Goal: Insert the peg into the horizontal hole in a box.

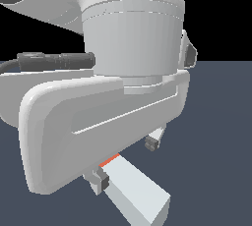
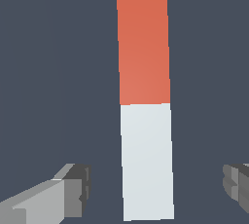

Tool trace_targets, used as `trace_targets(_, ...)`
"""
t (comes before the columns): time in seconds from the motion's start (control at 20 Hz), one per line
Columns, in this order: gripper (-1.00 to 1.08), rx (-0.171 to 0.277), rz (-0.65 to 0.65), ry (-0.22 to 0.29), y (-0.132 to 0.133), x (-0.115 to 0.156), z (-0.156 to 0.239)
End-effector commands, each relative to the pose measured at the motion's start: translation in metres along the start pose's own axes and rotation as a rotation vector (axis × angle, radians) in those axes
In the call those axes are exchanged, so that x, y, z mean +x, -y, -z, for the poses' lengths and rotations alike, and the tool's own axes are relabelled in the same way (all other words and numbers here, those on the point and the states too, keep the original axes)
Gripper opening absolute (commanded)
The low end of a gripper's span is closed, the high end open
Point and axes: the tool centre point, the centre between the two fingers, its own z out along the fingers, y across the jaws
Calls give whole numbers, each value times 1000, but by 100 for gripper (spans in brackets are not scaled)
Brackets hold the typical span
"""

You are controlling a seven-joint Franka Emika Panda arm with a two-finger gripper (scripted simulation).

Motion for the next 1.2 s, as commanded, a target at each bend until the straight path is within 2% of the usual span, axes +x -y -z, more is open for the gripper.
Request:
trace_targets(0.0, 100, 2, 22, 0, 2, -5, -3)
trace_targets(0.7, 100, 3, 33, 0, 2, -8, -6)
trace_targets(1.15, 100, 3, 32, 0, 2, -6, -45)
